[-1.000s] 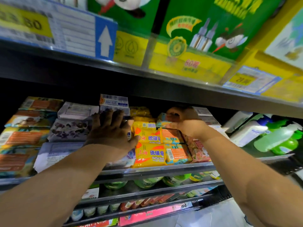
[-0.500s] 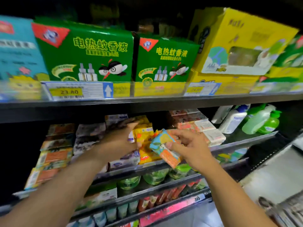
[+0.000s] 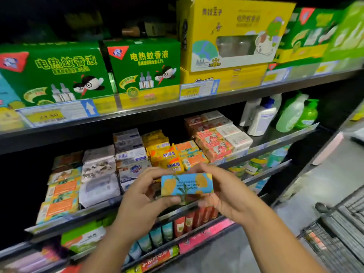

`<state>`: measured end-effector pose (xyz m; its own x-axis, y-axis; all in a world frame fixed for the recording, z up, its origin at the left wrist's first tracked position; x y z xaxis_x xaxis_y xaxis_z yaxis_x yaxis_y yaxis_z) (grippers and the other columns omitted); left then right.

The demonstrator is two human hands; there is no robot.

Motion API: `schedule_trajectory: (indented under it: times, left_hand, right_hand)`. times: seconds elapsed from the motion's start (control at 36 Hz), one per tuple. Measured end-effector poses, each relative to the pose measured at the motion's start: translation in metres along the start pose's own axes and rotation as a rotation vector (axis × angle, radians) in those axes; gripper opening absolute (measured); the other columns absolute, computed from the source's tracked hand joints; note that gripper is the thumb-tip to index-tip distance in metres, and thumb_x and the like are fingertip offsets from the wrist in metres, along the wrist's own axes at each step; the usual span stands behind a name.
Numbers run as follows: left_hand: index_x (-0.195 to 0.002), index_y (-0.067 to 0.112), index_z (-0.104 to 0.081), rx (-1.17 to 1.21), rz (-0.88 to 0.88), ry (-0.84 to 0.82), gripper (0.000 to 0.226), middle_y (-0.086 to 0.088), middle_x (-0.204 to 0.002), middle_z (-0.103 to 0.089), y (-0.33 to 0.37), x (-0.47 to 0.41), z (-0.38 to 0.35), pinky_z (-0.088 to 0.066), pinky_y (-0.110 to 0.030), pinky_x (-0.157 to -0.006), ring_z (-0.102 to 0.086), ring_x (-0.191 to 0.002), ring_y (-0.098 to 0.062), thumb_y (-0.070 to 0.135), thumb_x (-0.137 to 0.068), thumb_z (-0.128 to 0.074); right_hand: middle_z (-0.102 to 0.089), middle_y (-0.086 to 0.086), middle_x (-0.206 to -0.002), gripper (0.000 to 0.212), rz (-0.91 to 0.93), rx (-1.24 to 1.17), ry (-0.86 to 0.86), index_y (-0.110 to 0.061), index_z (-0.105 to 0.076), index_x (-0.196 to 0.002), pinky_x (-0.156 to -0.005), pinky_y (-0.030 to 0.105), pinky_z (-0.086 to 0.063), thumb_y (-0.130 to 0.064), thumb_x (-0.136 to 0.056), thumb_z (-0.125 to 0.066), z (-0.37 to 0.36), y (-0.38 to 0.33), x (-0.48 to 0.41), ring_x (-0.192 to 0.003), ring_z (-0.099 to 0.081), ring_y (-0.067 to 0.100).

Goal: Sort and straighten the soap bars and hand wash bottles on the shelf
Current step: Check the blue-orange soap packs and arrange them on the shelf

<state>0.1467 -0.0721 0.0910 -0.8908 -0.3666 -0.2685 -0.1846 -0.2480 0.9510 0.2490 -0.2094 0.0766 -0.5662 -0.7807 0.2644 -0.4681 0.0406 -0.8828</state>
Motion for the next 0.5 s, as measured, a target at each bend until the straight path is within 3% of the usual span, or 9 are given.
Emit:
schedule_trajectory:
  times: [0.08, 0.14, 0.19, 0.28, 0.36, 0.39, 0.44, 0.5]
  left_hand:
    - [-0.107, 0.026, -0.068, 0.099, 0.113, 0.078, 0.040, 0.004, -0.106, -0.072, 0.001, 0.004, -0.009, -0.057, -0.023, -0.078, -0.069, -0.097, -0.009, 0.023, -0.068, -0.076]
    - [-0.110, 0.021, -0.067, 0.142, 0.166, 0.117, 0.041, 0.004, -0.104, -0.073, 0.000, 0.006, -0.015, -0.057, -0.022, -0.075, -0.070, -0.096, -0.011, 0.029, -0.070, -0.072]
    - [-0.111, 0.021, -0.067, 0.159, 0.193, 0.150, 0.041, 0.004, -0.103, -0.074, 0.001, 0.007, -0.023, -0.057, -0.023, -0.074, -0.070, -0.096, -0.014, 0.036, -0.073, -0.070]
    - [-0.113, 0.022, -0.065, 0.185, 0.222, 0.183, 0.038, 0.015, -0.097, -0.072, 0.009, 0.011, -0.038, -0.057, -0.023, -0.069, -0.071, -0.089, -0.010, 0.035, -0.078, -0.067]
    - [-0.119, 0.029, -0.060, 0.232, 0.217, 0.170, 0.036, 0.014, -0.104, -0.066, 0.013, 0.017, -0.049, -0.057, -0.026, -0.055, -0.071, -0.081, -0.011, 0.024, -0.086, -0.070]
    - [-0.121, 0.032, -0.060, 0.242, 0.202, 0.127, 0.043, 0.012, -0.111, -0.065, 0.013, 0.019, -0.052, -0.058, -0.029, -0.057, -0.072, -0.086, -0.015, 0.030, -0.082, -0.078]
    - [-0.122, 0.038, -0.063, 0.205, 0.160, -0.003, 0.065, 0.016, -0.128, -0.060, 0.013, 0.025, -0.055, -0.061, -0.032, -0.075, -0.068, -0.107, -0.017, 0.050, -0.064, -0.089]
    - [-0.122, 0.041, -0.064, 0.064, 0.101, -0.124, 0.067, 0.020, -0.146, -0.042, 0.017, 0.033, -0.058, -0.056, -0.032, -0.092, -0.053, -0.130, -0.012, 0.052, -0.061, -0.089]
  right_hand:
    - [-0.073, 0.011, -0.117, 0.048, 0.039, 0.085, 0.009, -0.022, -0.075, -0.109, -0.076, 0.038, -0.060, -0.058, -0.085, -0.054, 0.006, -0.003, 0.014, -0.106, -0.069, 0.033]
    - [-0.068, 0.004, -0.130, 0.065, 0.066, 0.180, 0.038, -0.027, -0.067, -0.126, -0.100, 0.048, -0.051, -0.072, -0.080, -0.058, 0.012, -0.001, 0.018, -0.123, -0.062, 0.026]
    - [-0.064, 0.002, -0.136, 0.078, 0.096, 0.241, 0.034, -0.026, -0.059, -0.136, -0.111, 0.052, -0.041, -0.075, -0.076, -0.069, 0.016, 0.001, 0.021, -0.128, -0.059, 0.022]
    - [-0.071, 0.005, -0.121, 0.034, 0.224, 0.241, 0.032, -0.033, -0.071, -0.112, -0.104, 0.048, -0.048, -0.045, -0.079, -0.076, 0.023, -0.003, 0.025, -0.114, -0.067, 0.026]
    - [-0.068, 0.007, -0.120, 0.030, 0.295, 0.113, 0.054, -0.038, -0.070, -0.108, -0.085, 0.041, -0.056, -0.025, -0.081, -0.074, 0.031, -0.006, 0.032, -0.106, -0.070, 0.028]
    - [-0.068, 0.007, -0.118, 0.031, 0.314, 0.066, 0.055, -0.037, -0.069, -0.107, -0.080, 0.040, -0.057, -0.020, -0.083, -0.070, 0.033, -0.005, 0.034, -0.104, -0.070, 0.027]
    - [-0.070, 0.006, -0.107, 0.025, 0.309, -0.031, 0.064, -0.031, -0.071, -0.098, -0.065, 0.035, -0.059, -0.011, -0.083, -0.068, 0.034, -0.004, 0.038, -0.091, -0.073, 0.024]
    - [-0.071, 0.008, -0.093, 0.012, 0.254, -0.102, 0.050, -0.025, -0.072, -0.082, -0.052, 0.031, -0.056, -0.014, -0.083, -0.069, 0.032, 0.001, 0.042, -0.073, -0.072, 0.022]
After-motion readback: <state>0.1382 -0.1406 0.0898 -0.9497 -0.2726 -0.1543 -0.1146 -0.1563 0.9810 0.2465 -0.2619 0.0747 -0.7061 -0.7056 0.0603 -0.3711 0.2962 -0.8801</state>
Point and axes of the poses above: each hand's wrist, its own x-axis away from the middle knuckle, its own z-axis out of the back of the hand, y = z × x, the point moved 7 cm from there along -x, towards the middle knuckle
